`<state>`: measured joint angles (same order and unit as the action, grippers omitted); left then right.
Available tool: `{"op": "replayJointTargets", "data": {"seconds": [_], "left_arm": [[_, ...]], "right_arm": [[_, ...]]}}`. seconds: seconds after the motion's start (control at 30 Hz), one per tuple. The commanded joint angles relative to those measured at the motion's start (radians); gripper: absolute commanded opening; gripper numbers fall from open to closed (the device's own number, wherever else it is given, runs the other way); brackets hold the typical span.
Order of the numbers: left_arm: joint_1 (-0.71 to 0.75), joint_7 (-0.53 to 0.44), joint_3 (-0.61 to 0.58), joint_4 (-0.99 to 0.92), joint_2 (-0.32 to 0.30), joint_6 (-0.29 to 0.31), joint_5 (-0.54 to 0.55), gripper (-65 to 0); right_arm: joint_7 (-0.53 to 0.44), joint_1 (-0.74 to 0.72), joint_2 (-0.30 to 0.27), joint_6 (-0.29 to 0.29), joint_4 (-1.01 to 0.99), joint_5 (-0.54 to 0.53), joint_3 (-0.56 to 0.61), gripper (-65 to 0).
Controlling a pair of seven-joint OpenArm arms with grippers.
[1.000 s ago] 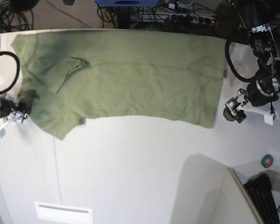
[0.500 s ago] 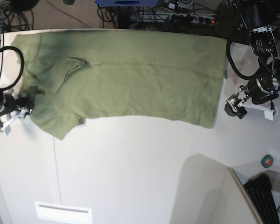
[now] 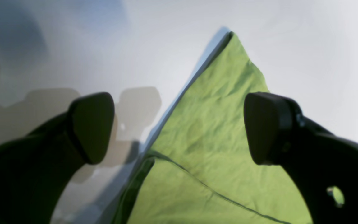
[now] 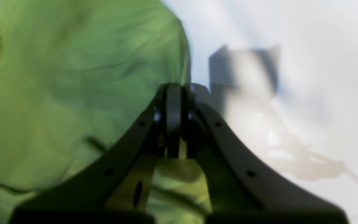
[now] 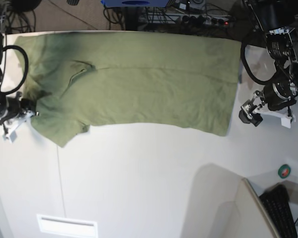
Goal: Layout the t-shirt on the table in an organized manner, then fold the t-shirt properly
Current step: 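Grasp the shirt hem corners with both grippers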
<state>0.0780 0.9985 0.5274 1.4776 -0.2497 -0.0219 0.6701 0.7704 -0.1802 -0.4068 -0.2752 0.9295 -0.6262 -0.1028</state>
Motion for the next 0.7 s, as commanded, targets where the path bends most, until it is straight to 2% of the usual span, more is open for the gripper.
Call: {"op": "replayJointTargets", "data": {"seconds": [0.0,0.17,0.27,0.5,0.67], "left_arm": [[-0.013,-0.013,0.004,0.013,-0.017,0.004,0.010,-2.0],[-0.027,-0.013,0.004,0.013,-0.017,0.004,0.007,-2.0],[-0.033,-0.013,0.004,0.011,-0.017,0.004,0.006,-2.0],[-0.034,-0.013,0.004,0.016,-0.017,0.004,0.006,-2.0],[-0.034,-0.013,0.004,0.013,-0.017,0.004,0.006,-2.0]], "right_arm": [[0.014,0.003,-0.024,-0.005,0.078,-0.013,-0.047,-65.0],[0.223,0.078,0.042,-0.003,0.333,-0.007,-0.205,-65.0],[0.300,0.121,0.092,-0.002,0.441,-0.007,-0.260,-65.0],[0.366,0.212,0.176,-0.002,0.480,-0.007,-0.351,-65.0],[0.367,0.262,0.213,-0.002,0.480,-0.007,-0.375,-65.0]]}}
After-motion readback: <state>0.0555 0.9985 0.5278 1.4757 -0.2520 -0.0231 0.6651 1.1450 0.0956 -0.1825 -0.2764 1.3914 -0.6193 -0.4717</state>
